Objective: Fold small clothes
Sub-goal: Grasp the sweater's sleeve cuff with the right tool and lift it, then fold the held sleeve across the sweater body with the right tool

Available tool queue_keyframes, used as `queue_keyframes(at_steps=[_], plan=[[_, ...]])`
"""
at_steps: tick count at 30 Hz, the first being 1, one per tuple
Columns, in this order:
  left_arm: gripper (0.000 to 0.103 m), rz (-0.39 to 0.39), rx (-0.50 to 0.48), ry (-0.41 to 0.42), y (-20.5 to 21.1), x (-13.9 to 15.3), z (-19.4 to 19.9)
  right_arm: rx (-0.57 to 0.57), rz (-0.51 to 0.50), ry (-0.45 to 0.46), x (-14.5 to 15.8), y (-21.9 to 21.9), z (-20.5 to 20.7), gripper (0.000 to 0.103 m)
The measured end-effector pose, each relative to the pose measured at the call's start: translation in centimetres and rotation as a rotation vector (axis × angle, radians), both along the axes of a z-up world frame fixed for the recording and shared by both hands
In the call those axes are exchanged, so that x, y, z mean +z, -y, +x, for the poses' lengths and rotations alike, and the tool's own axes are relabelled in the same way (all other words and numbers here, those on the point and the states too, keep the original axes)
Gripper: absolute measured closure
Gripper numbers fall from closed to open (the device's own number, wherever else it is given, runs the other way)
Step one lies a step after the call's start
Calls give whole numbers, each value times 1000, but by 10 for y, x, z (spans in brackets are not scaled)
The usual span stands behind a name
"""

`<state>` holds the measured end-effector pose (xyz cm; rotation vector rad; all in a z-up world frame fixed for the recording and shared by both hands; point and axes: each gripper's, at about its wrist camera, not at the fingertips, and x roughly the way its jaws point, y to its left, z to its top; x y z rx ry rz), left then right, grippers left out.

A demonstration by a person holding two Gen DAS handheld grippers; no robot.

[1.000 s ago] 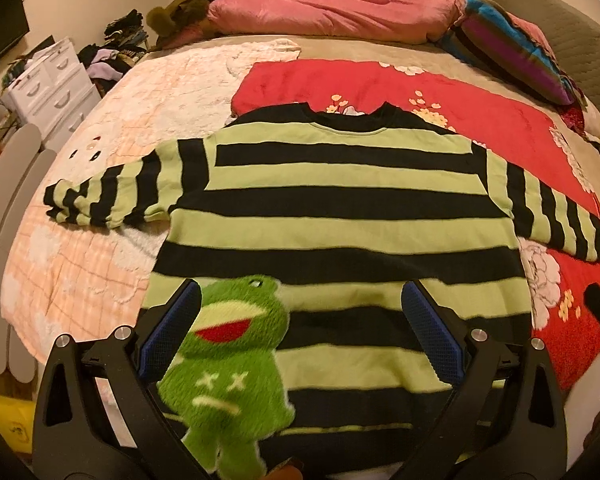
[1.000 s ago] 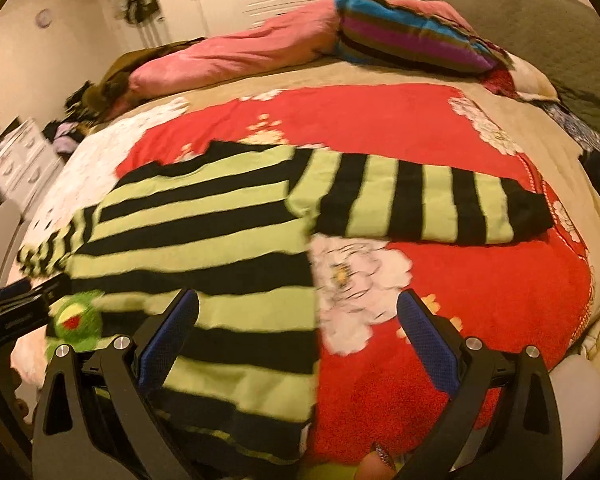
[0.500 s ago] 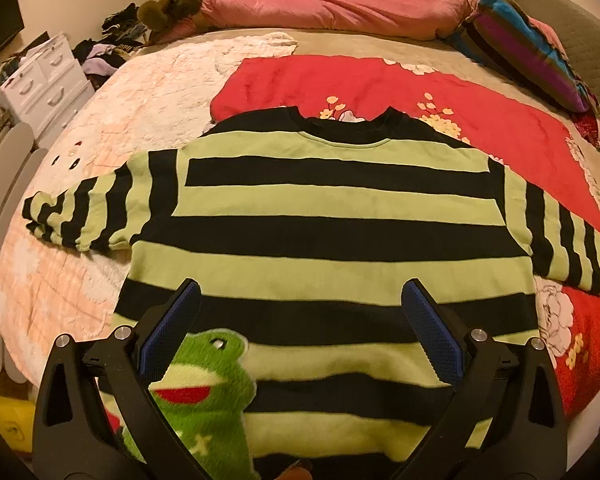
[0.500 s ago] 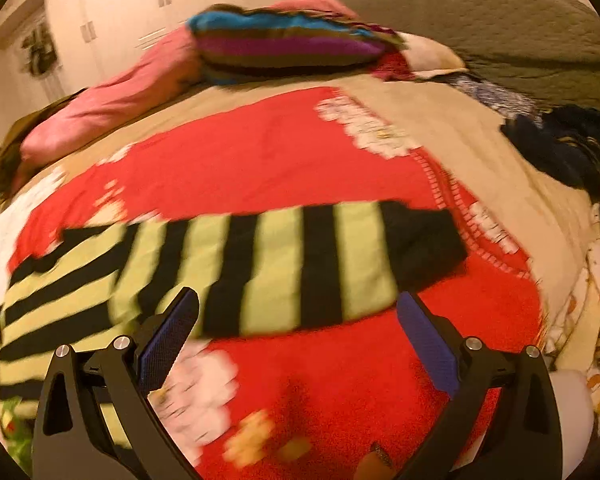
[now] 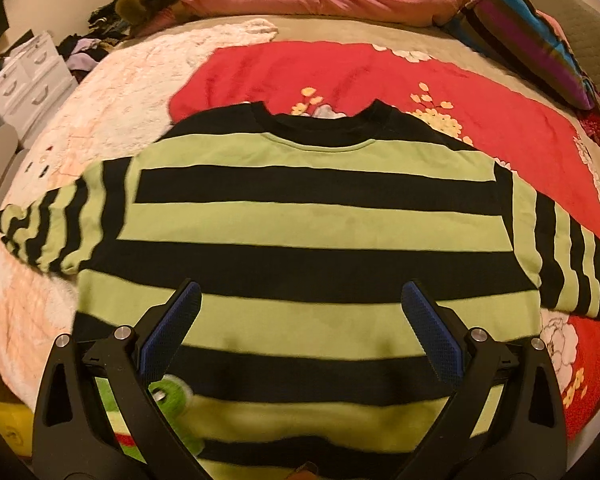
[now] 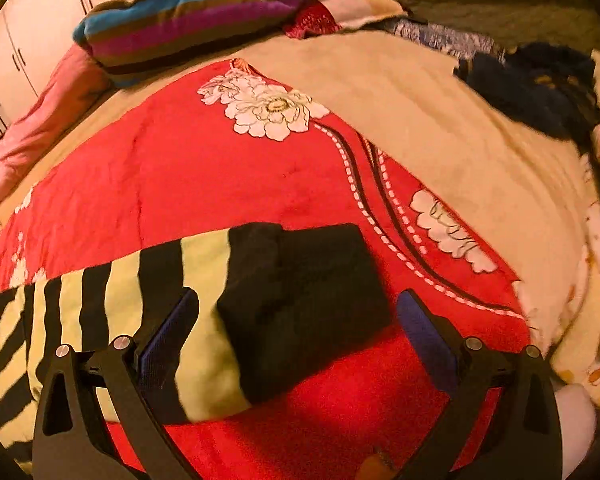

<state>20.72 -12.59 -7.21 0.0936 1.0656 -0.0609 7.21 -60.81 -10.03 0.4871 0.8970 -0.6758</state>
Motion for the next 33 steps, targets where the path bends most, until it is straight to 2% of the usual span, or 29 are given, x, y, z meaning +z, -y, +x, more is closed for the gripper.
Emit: queue_keyframes(at_steps=[3,7,9,10,12,13,14,15,21,24,29,33], plan=[[9,-13,-1,-18,6,-10,9,7,30,-21,-13,9,4,4],[9,-22,15,-10,8,-25,16,20,89,9,-20,13,5,7],[9,-31,19,-11,6,-32,18,21,77,3,-20,12,7,24],[9,-36,19,-12,4,-36,18,15,79,11,-18,13,5,29],[9,-25,28,-9,-1,-40,19,27,98,53,-15,17,4,54],[9,-18,34,-6,-4,-42,20,40,103,70,-12,16,4,60],[9,-17,40,-5,-6,-42,21,69,91,87,-6,12,5,70],[9,-21,44,-5,-9,-43,21,95,72,100,1,6,6,73],[9,-36,59,15,-24,-42,23,246,135,266,44,-39,25,76],[9,-40,65,26,-32,-41,22,359,177,337,68,-83,50,76],[9,-42,84,53,-47,-36,21,572,286,405,89,-166,101,76],[9,-65,116,51,-60,-37,22,684,362,394,85,-227,142,76]])
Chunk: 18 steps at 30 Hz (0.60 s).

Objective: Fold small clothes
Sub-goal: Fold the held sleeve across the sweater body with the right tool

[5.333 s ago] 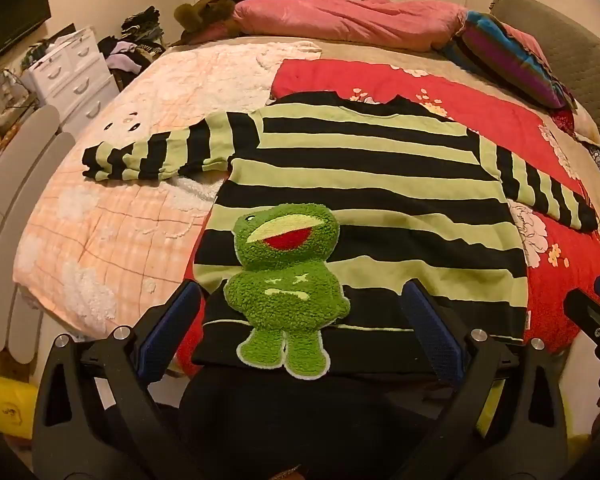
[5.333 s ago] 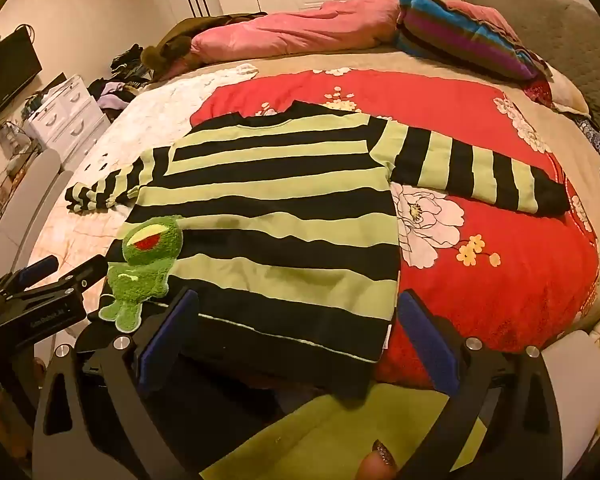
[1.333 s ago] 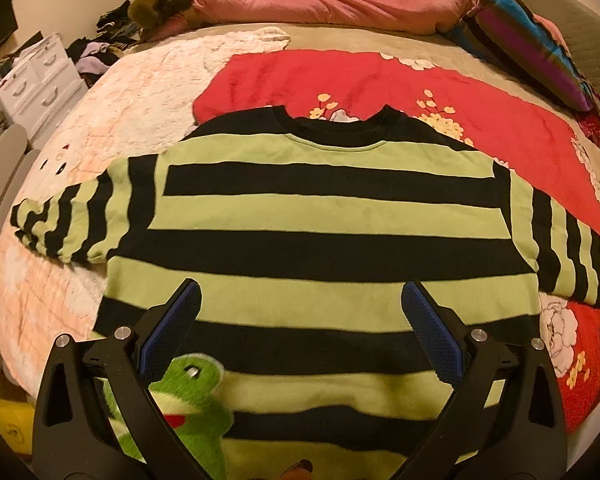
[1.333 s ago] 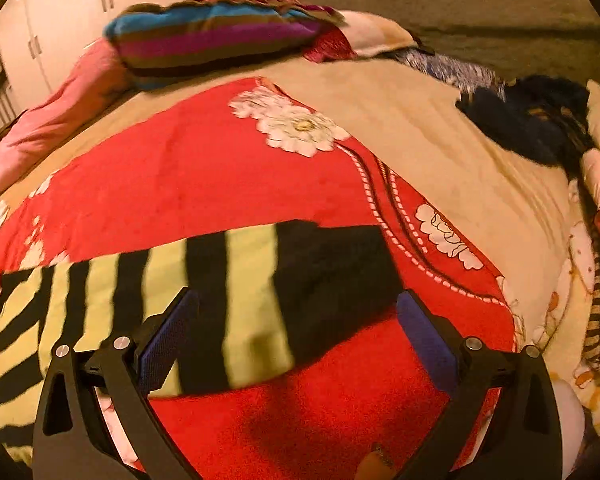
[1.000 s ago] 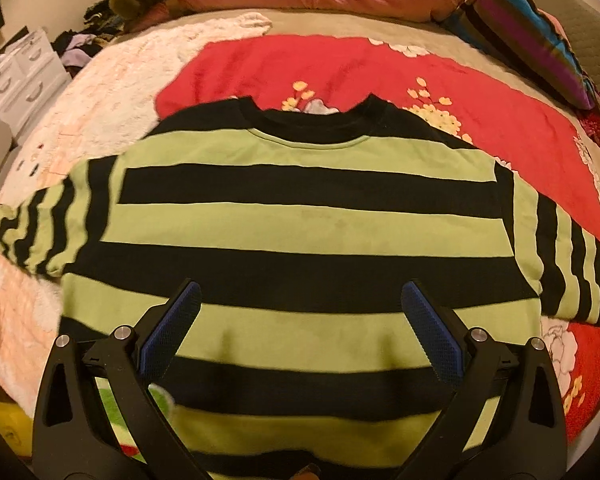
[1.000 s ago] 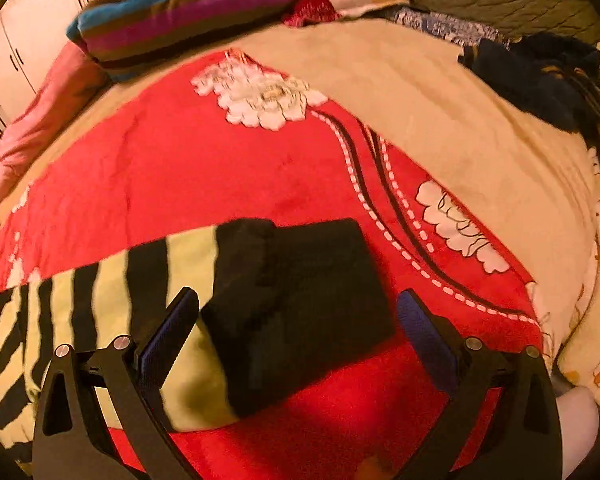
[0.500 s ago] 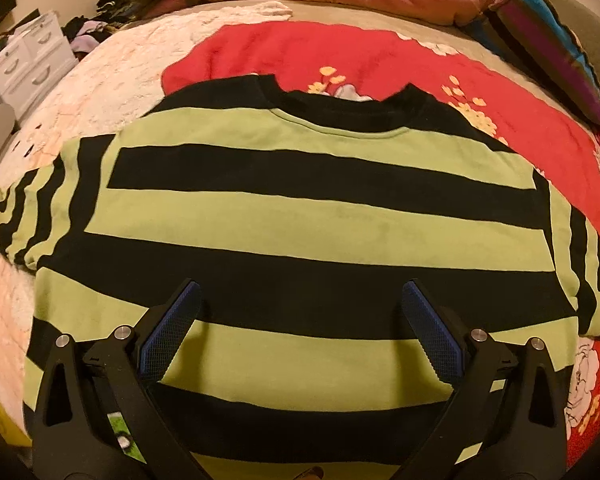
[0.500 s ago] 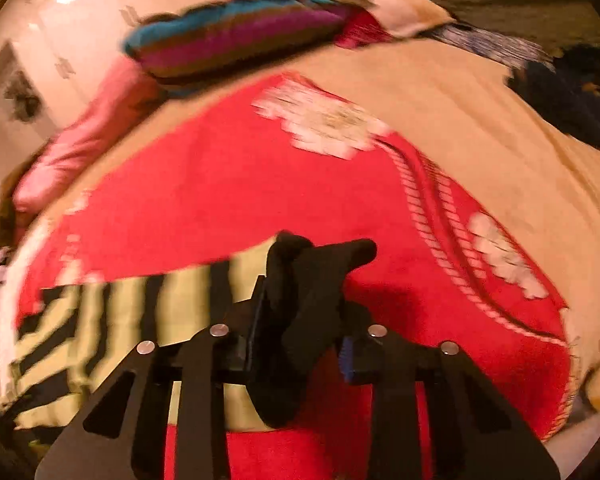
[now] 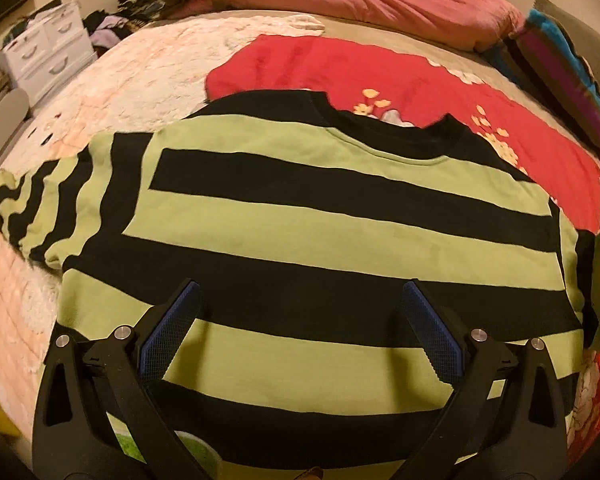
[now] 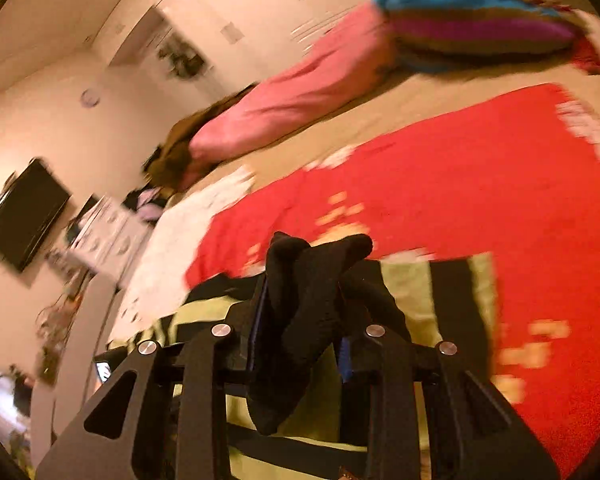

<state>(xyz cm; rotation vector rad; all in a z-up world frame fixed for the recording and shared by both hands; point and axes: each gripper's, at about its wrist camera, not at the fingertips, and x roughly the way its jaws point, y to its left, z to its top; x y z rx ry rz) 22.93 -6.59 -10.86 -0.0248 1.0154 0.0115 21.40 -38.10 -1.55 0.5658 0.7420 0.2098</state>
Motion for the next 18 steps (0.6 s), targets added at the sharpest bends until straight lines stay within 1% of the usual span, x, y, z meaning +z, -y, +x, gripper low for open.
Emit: queue_keyframes(at_steps=[1,4,7,10,12,13,14,16,17,18], plan=[[9,-3,5,-2,-2,0,0,32,-3,-7,-4,-18,12,76],[9,-18,13,-1,-8,1,0,85,-12,-40,-14,-47,36,76],[9,-18,17,12,-10,4,-1,123,-66,-72,-26,-76,49,76],[9,-14,19,27,-13,7,-1,141,-101,-90,-33,-99,54,68],[9,-25,18,32,-15,9,-1,157,-77,-71,-31,-105,52,49],[9,-39,17,33,-16,10,-2,158,-70,-57,-30,-109,51,43],[9,-53,17,33,-17,11,-2,157,-61,-34,-26,-107,48,34],[9,-109,14,28,-20,14,-3,143,-52,-11,-25,-99,44,32],[9,-143,11,24,-21,15,-3,126,-68,-16,-26,-96,43,31],[9,-199,-3,25,-21,16,-4,98,-100,-37,-29,-89,41,29]])
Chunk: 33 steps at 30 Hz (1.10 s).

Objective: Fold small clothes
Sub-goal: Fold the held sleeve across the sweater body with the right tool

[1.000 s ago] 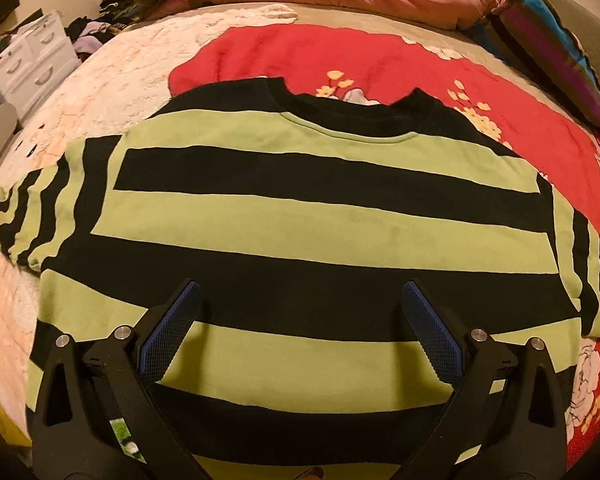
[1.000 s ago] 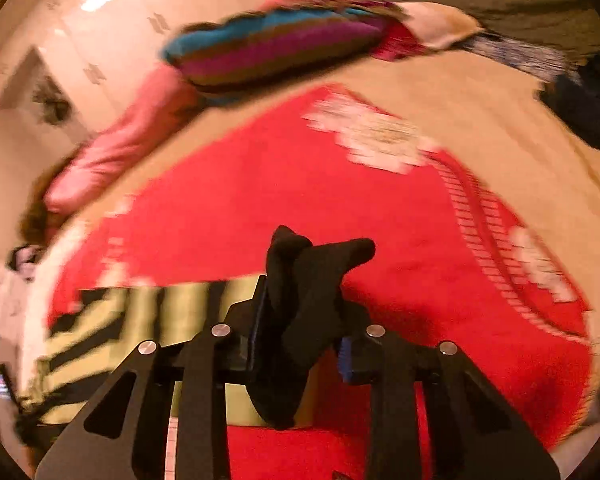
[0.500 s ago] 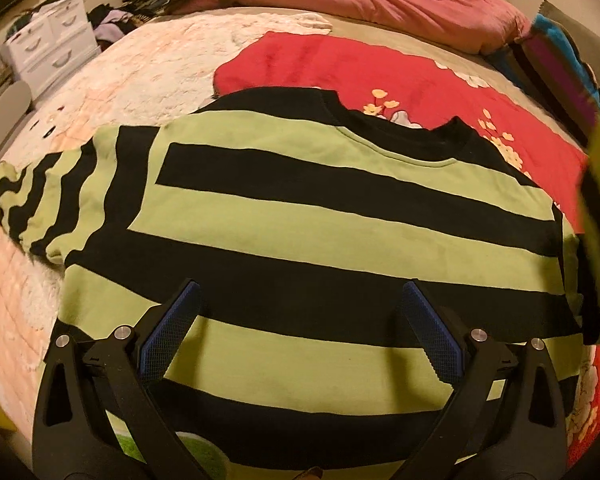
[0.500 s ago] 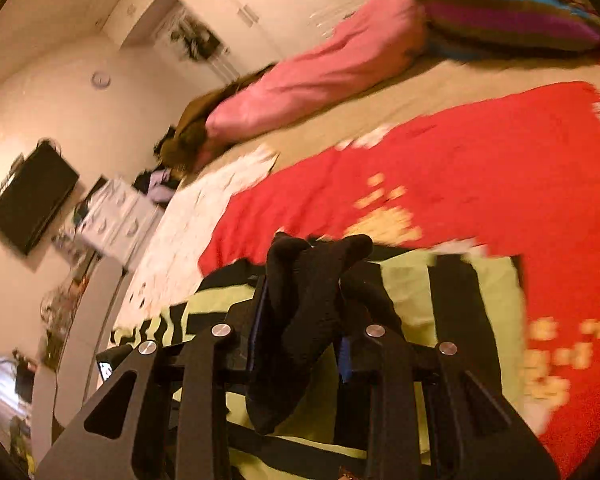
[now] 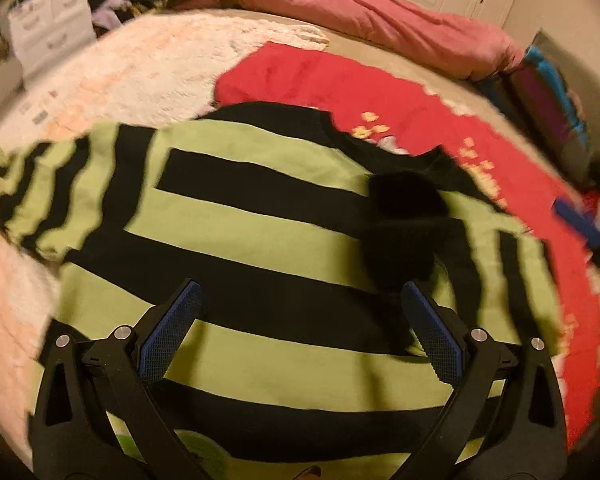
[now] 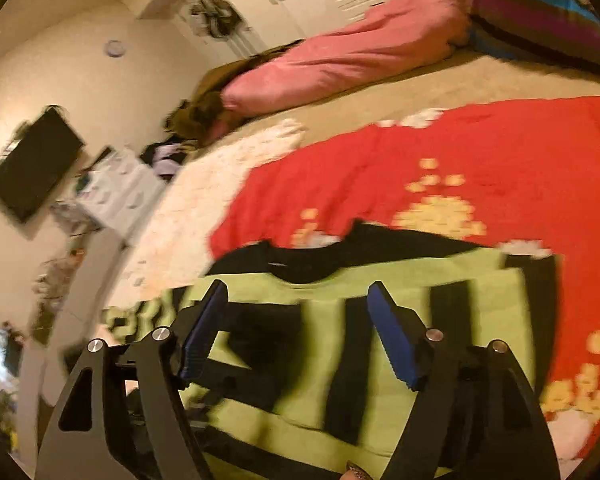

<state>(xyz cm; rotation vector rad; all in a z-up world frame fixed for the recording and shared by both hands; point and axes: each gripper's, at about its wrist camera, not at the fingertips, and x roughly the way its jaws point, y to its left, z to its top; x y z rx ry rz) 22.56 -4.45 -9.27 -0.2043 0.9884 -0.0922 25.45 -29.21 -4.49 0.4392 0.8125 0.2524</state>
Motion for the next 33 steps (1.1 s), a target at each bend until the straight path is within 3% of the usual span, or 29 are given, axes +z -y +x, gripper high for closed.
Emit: queue_keyframes(at_steps=[4,10,12,14,16,19,22,28,33], plan=[[9,-91,-59,-9,12,-3,3,-58,-26,-52,-17,25,-13,29],[9,-84,-23,-35,25,-10,33,-138,-48,-92,-36,52,-45,28],[10,-112,-24,-39,28,-14,43,-148,-50,-98,-40,56,-53,24],[25,-148,-46,-55,31,-19,49,-167,-66,-102,-40,58,-57,21],[67,-115,-66,-57,36,-23,49,-171,-79,-99,-38,59,-60,21],[88,-142,-96,-32,29,-23,46,-165,-132,-87,-35,53,-60,21],[92,-141,-109,24,18,-10,45,-156,-149,-86,-36,47,-58,21],[92,-53,-51,176,-17,29,39,-116,-157,-101,-43,29,-52,21],[91,-18,21,168,-48,31,40,-61,-186,-109,-49,4,-47,21]])
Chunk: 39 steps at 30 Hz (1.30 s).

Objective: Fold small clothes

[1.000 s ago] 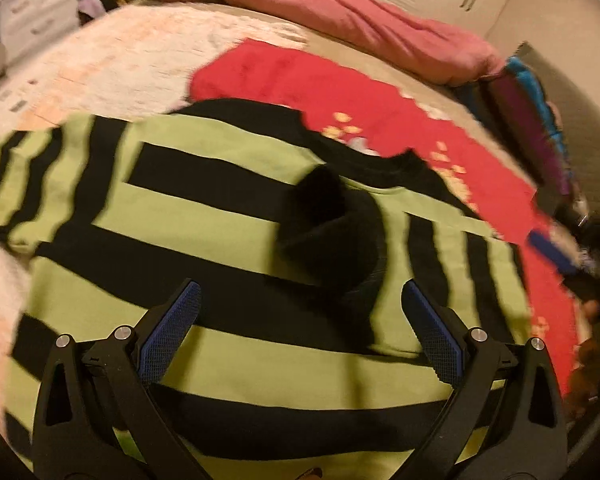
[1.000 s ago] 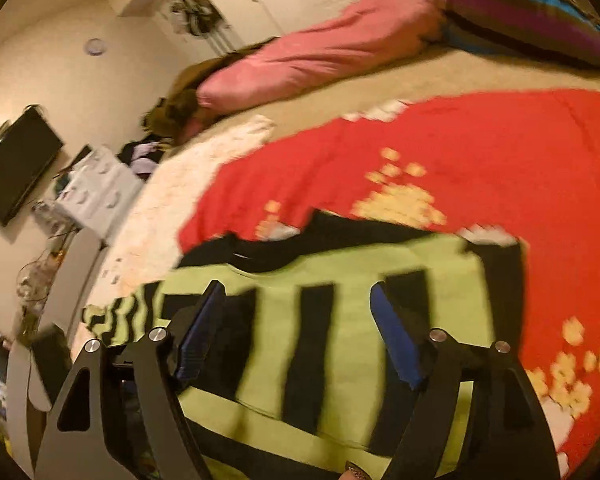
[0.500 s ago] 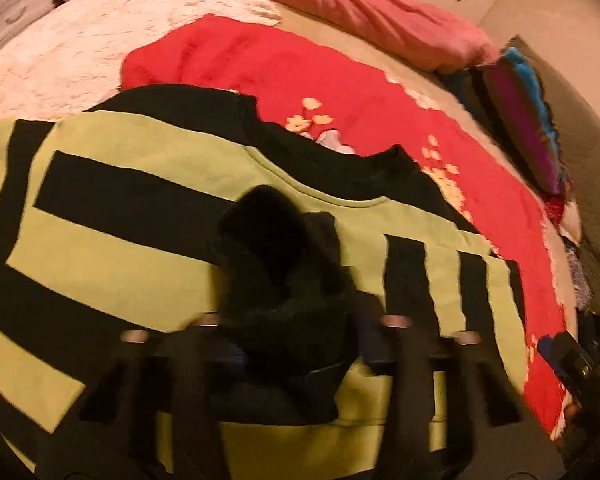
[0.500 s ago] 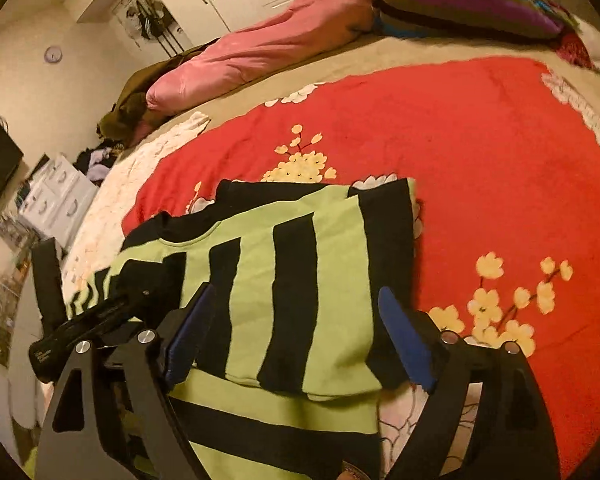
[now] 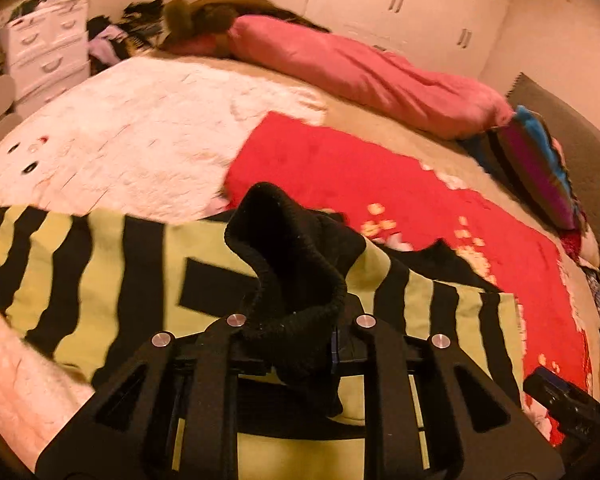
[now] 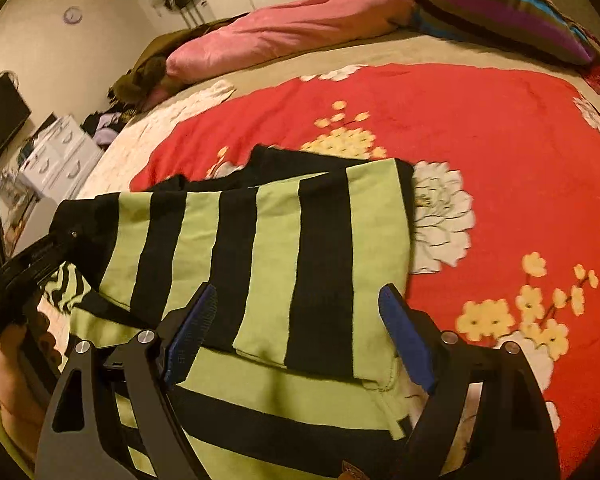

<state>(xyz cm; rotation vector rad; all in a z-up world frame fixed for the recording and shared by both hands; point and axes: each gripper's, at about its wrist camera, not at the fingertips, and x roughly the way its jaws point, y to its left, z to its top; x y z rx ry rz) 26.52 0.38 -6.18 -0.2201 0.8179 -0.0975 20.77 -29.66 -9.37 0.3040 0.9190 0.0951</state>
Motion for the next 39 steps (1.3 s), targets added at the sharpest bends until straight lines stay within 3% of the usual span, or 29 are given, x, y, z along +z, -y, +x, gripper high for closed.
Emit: queue_keyframes(at_steps=[6,9,13,17,19,24,28,29,30,32,39], plan=[[80,38,17,-102,-3,-29,14,34,-62,14,1,-21,6,21],[66,79,32,-112,-9,-30,12,35,-76,13,0,-27,13,21],[42,141,106,-55,-25,-15,2,38,-90,15,0,-31,19,21],[47,128,118,-7,-33,-2,-5,28,-100,4,-4,-30,20,21],[67,99,74,15,-26,5,-8,19,-102,-3,-6,-27,19,21],[67,65,-95,75,12,18,-19,1,-99,-19,-13,-16,17,21],[65,156,-188,-39,44,-12,-12,-13,-97,-52,-21,-8,19,21],[63,189,-190,-91,48,-26,-7,-17,-99,-65,-25,-6,20,21],[55,206,-186,-124,48,-35,-4,-20,-98,-74,-27,-5,20,21],[52,208,-174,-192,43,-56,4,-20,-100,-92,-34,-4,21,21],[44,184,-178,-164,43,-54,6,2,-137,-92,-37,-10,20,21]])
